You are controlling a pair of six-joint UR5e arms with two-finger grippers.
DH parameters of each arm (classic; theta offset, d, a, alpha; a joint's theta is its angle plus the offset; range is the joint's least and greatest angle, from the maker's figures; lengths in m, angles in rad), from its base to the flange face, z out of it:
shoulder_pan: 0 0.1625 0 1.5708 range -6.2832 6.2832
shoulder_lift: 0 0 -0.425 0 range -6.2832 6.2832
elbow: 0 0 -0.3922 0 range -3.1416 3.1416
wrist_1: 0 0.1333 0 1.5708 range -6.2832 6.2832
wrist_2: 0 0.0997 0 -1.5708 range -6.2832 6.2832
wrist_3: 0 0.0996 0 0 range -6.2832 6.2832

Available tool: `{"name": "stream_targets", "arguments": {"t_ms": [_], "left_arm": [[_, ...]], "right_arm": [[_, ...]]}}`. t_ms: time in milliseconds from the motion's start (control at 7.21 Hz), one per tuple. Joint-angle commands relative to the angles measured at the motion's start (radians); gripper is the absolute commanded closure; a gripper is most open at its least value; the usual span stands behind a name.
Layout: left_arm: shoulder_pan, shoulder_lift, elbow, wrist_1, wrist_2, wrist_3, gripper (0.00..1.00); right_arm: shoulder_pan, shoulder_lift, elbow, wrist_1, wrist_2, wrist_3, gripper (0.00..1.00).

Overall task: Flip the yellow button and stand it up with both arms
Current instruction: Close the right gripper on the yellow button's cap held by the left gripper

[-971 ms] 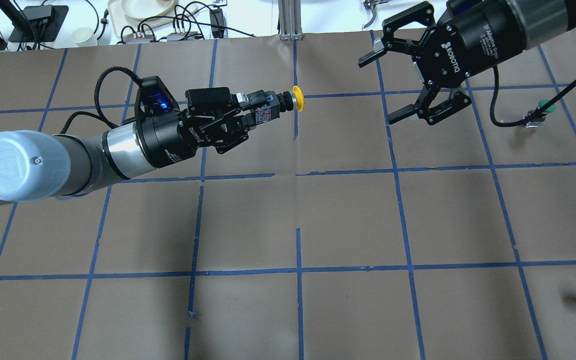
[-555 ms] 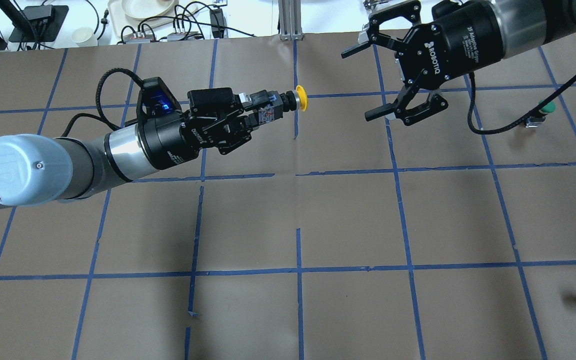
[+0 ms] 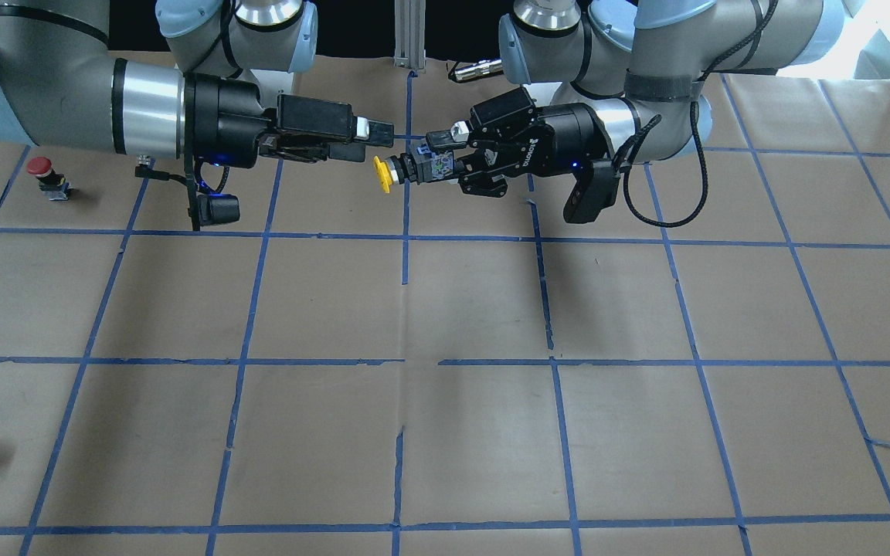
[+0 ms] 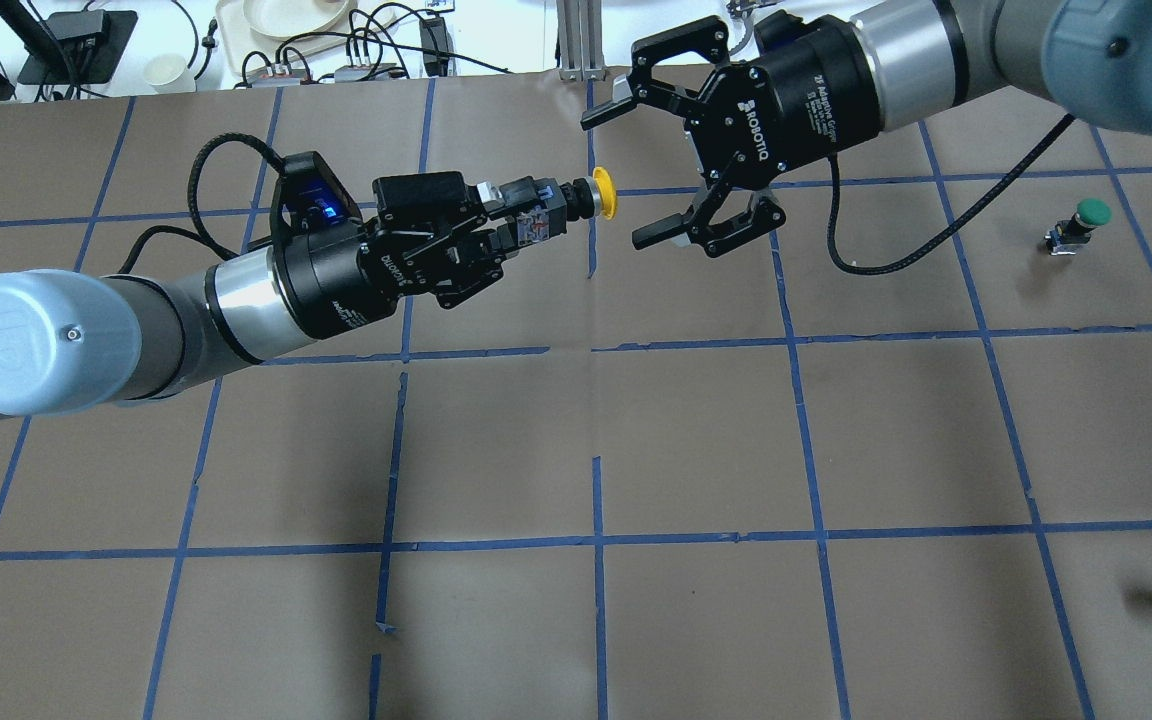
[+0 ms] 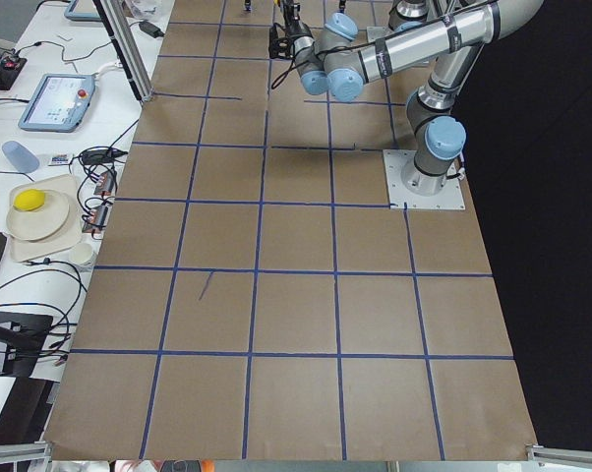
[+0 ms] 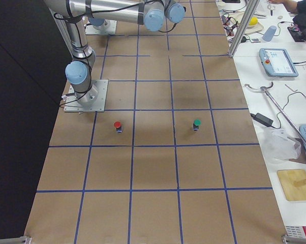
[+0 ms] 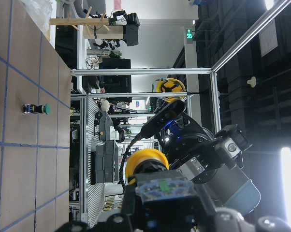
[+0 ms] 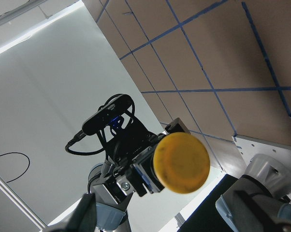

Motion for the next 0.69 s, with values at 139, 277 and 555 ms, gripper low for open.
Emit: {"name": "stream_targets", "arguments": {"t_ms": [139,277,555], "left_arm": [[-0.068,0.001,-0.001,0.001,-0.104,0.001,0.84],[-0.070,0.004,0.001,0.001,-0.105,-0.001,0.84],[-0.068,0.004,0.005,0.003,-0.098,-0.001,0.84]], "right_arm": [[0.006,0.016,0.013,-0.051,-0.009,0.001,0.25],[0.003,0.016,0.013,-0.046,-0.013,-0.006,0.40],[-0.005,0.005,0.011,-0.025,-0.019,0.003,0.35]]}}
